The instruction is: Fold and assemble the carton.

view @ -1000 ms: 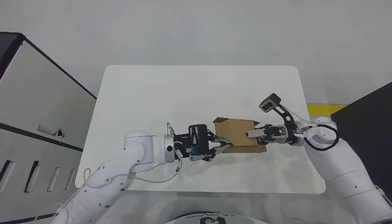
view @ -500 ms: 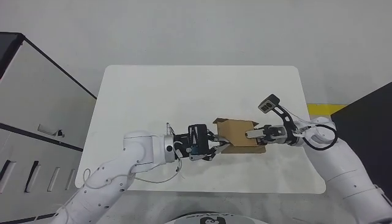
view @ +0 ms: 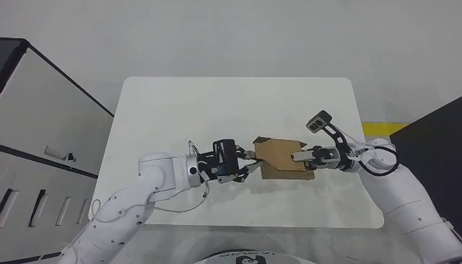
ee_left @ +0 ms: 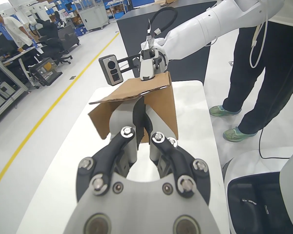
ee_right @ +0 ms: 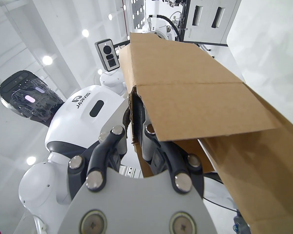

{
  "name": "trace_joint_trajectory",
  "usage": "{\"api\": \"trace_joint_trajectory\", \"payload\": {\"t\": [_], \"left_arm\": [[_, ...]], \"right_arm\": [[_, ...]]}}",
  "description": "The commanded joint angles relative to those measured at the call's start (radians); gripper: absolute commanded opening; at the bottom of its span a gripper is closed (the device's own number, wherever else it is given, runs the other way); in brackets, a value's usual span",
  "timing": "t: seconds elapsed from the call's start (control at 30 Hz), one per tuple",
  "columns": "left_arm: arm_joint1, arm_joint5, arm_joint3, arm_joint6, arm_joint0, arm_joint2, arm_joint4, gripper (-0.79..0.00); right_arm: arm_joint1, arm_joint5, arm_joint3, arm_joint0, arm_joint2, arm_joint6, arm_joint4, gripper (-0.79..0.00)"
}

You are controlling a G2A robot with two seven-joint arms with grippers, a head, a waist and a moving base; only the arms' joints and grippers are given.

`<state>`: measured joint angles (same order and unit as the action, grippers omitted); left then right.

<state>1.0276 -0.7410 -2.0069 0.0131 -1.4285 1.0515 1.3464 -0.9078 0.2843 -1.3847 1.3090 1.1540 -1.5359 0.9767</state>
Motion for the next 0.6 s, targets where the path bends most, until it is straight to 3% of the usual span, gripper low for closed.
{"api": "trace_joint_trajectory", "payload": {"t": [0.0, 0.27, 0.33, 0.57], "left_arm": [[-0.003, 0.001, -0.005, 0.005, -0.011, 0.017, 0.0, -0.785], [-0.015, 0.032, -0.02, 0.037, -0.054, 0.093, 0.015, -0.785], [-0.016, 0.043, -0.025, 0.041, -0.063, 0.102, 0.027, -0.785], [-0.017, 0.063, -0.029, 0.04, -0.069, 0.108, 0.041, -0.785]], "right_arm": [[0.002, 0.0, 0.003, 0.0, -0.001, 0.0, 0.013, -0.785], [0.017, -0.022, 0.012, -0.007, -0.041, 0.0, 0.11, -0.785], [0.023, -0.065, 0.008, -0.015, -0.064, 0.0, 0.131, -0.785], [0.023, -0.065, 0.008, -0.015, -0.064, 0.0, 0.131, -0.785]]}}
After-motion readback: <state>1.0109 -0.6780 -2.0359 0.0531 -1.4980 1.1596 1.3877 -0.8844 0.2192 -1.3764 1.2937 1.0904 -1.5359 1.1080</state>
